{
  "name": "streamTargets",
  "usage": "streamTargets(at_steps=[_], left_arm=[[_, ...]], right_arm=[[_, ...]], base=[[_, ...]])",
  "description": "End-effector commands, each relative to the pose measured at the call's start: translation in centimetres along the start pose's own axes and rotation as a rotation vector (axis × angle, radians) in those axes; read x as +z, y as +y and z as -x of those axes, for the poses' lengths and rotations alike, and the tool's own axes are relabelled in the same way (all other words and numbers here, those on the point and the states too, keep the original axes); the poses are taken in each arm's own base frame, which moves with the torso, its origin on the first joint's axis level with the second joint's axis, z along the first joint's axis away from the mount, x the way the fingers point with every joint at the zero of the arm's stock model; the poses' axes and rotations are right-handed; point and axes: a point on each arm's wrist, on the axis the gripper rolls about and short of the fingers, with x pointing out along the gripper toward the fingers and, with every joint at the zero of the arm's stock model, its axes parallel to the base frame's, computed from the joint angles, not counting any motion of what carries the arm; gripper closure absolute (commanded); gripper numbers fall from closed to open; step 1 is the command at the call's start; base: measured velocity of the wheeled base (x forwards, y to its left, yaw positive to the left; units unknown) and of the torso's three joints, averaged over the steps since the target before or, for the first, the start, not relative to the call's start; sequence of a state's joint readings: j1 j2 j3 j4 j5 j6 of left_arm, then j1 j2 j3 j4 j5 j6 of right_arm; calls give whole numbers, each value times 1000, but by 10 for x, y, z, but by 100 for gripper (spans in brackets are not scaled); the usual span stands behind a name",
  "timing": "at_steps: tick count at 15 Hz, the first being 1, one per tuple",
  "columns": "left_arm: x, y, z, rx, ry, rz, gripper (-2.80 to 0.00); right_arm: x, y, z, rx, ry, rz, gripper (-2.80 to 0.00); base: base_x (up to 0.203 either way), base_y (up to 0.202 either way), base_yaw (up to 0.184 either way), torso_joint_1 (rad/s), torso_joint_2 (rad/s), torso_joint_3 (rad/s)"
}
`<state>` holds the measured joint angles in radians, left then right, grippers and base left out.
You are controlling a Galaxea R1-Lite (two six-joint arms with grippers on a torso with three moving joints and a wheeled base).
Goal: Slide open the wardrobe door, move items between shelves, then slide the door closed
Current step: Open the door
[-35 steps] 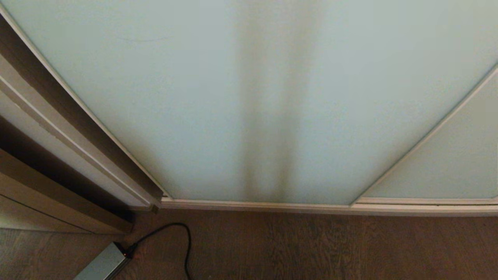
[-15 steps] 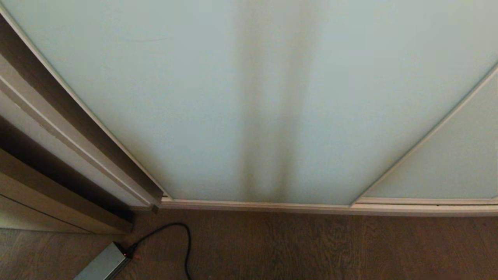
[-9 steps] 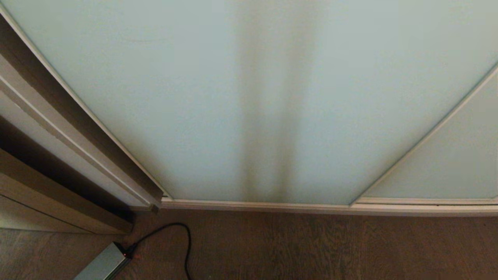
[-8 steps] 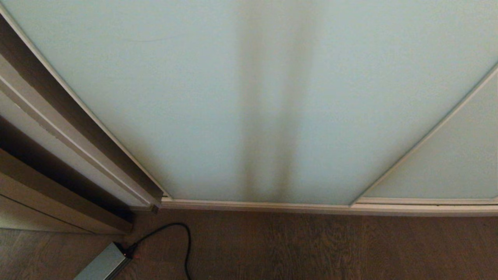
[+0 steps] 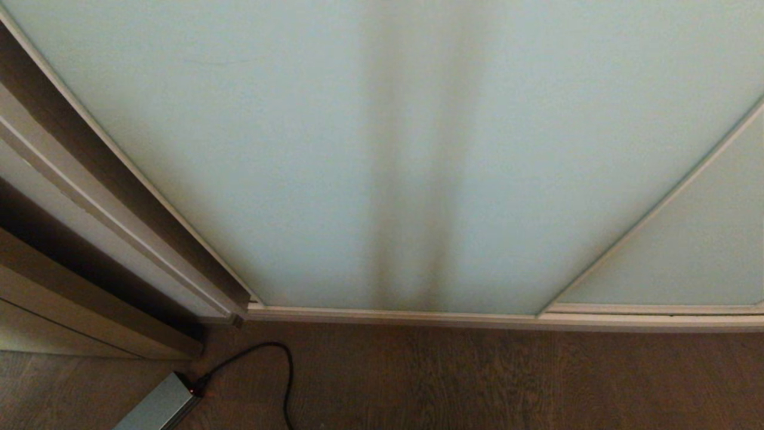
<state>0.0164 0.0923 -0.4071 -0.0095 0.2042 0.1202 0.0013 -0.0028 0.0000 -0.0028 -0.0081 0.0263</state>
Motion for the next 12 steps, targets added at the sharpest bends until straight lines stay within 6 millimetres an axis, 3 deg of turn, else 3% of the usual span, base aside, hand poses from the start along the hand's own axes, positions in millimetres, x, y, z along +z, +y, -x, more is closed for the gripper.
streamTargets(at_steps=[1, 4, 8, 12], left_arm=[[41, 2, -25, 101, 13, -6, 0], [81, 0, -72, 280, -34, 14, 0], [146, 0, -130, 450, -230, 105, 0], [174, -5, -176, 524, -277, 144, 0]], right_arm=[[0, 0, 0, 1, -1, 0, 0], [0, 0, 0, 1, -1, 0, 0], [0, 0, 0, 1, -1, 0, 0], [0, 0, 0, 1, -1, 0, 0]], base=[[0, 0, 0, 0, 0, 0], [0, 0, 0, 0, 0, 0], [0, 0, 0, 0, 0, 0], [0, 0, 0, 0, 0, 0]])
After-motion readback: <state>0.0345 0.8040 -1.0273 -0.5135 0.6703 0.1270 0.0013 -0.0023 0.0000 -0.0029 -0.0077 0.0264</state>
